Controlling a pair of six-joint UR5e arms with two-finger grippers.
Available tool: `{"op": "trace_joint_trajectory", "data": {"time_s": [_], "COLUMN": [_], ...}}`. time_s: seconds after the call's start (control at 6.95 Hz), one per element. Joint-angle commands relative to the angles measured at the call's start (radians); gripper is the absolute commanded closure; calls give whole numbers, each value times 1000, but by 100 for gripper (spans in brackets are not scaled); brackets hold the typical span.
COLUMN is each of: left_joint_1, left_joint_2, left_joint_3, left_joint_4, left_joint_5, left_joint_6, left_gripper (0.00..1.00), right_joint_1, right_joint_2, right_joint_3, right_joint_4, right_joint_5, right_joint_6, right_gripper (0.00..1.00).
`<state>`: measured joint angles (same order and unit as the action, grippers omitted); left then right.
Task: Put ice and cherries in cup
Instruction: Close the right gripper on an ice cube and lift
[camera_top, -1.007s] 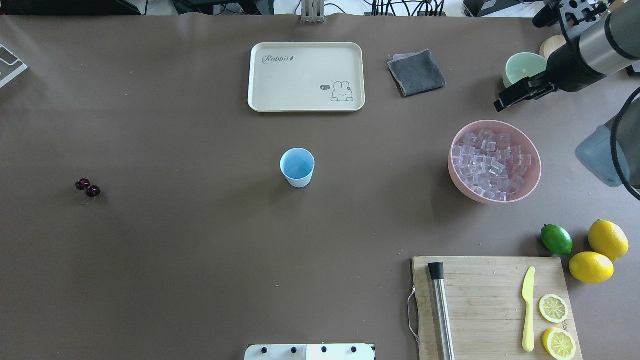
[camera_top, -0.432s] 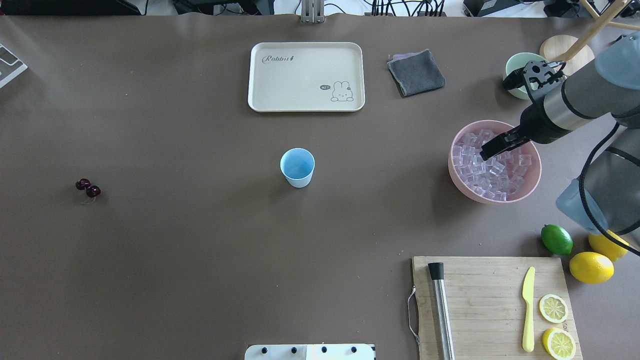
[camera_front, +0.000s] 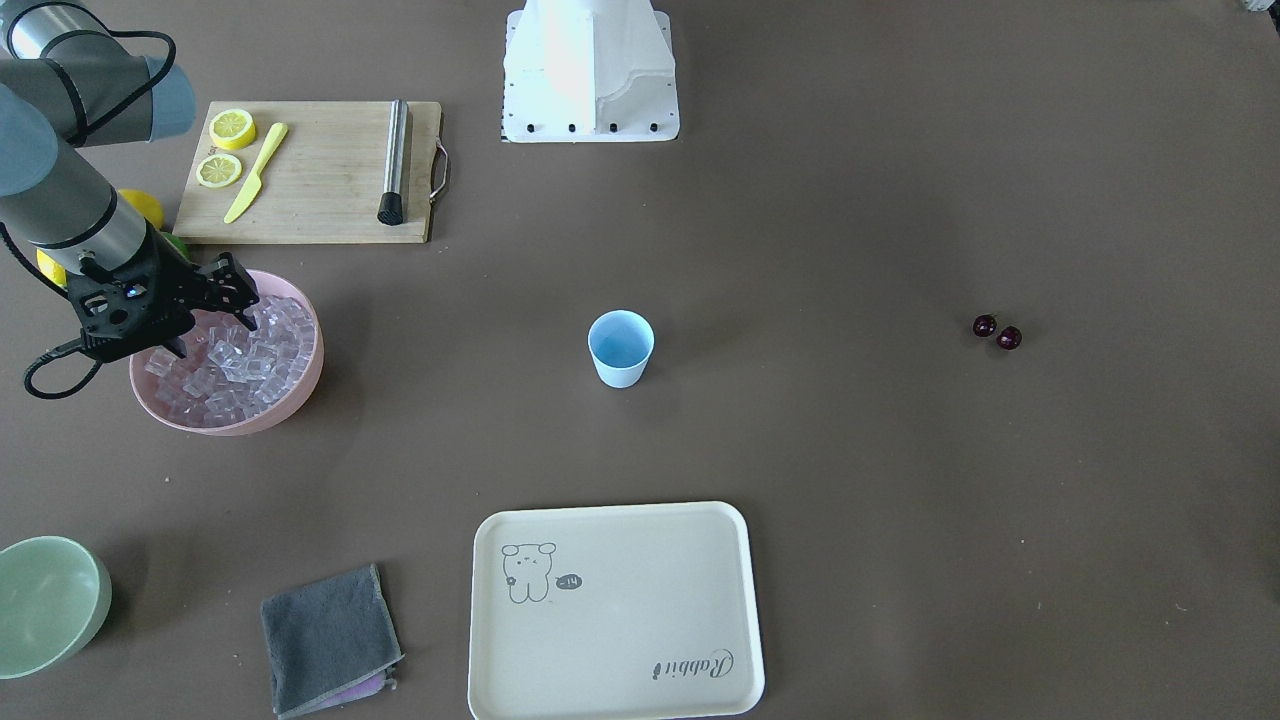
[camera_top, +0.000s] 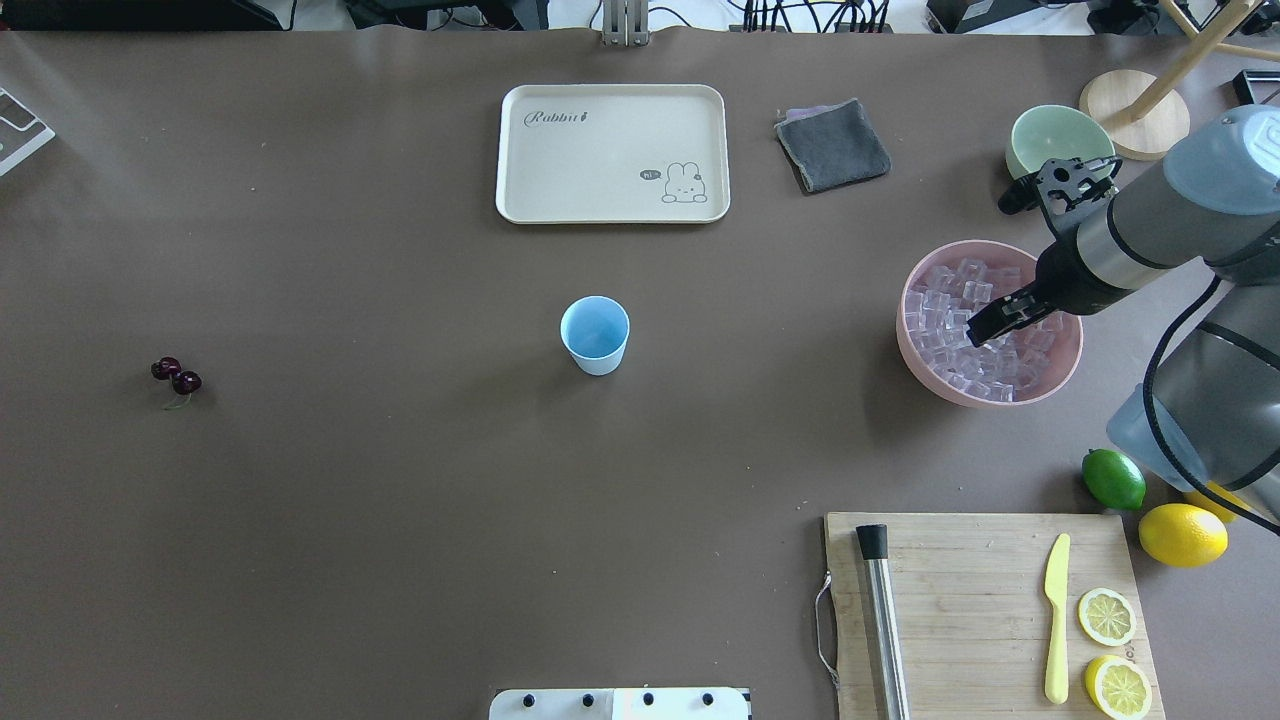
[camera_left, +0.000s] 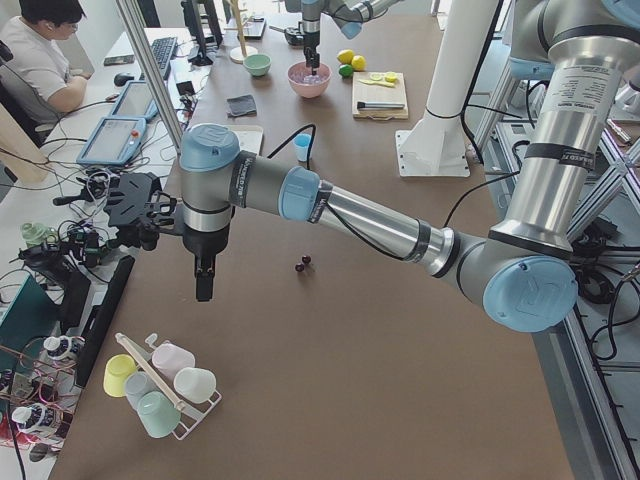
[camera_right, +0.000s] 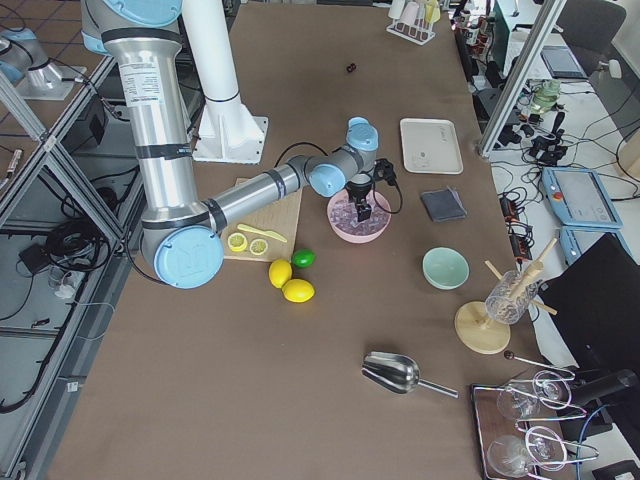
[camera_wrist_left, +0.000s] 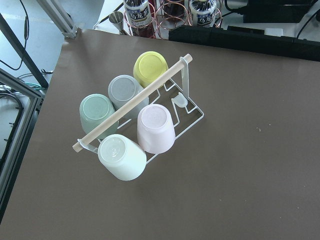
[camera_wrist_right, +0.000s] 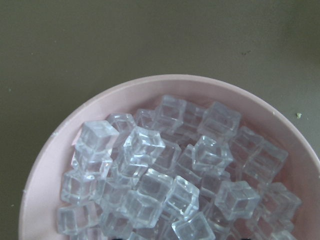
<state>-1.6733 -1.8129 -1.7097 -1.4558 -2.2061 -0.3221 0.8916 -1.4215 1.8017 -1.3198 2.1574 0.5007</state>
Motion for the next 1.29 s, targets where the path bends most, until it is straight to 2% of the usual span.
{"op": "trace_joint_trajectory", "data": {"time_s": [0.0,0.14,0.43,0.86,1.01,1.15], "left_joint_1": [0,0,0,1,1,1], "left_joint_2": [13,17,23,21,21,21], "left_joint_3": [-30,-39,-42,-41,-41,-42], "left_joint_4": [0,0,0,0,0,-3], "left_joint_5": [0,0,0,14,19,19], "left_joint_6": [-26,-26,-26,-26,-26,-26], "left_gripper": [2,2,2,2,2,2], "right_joint_1": [-28,-36,-37,-34,-36,-33], "right_joint_2": [-4,3,10,-8,-8,-7], "right_joint_3": [-48,-50,-50,-50,-50,-41], "right_joint_4": [54,53,53,54,53,53], "right_joint_5": [-11,-11,-13,-11,-14,-13], "right_joint_6": [2,2,1,1,1,1], "right_gripper": [10,13,34,31,39,82]}}
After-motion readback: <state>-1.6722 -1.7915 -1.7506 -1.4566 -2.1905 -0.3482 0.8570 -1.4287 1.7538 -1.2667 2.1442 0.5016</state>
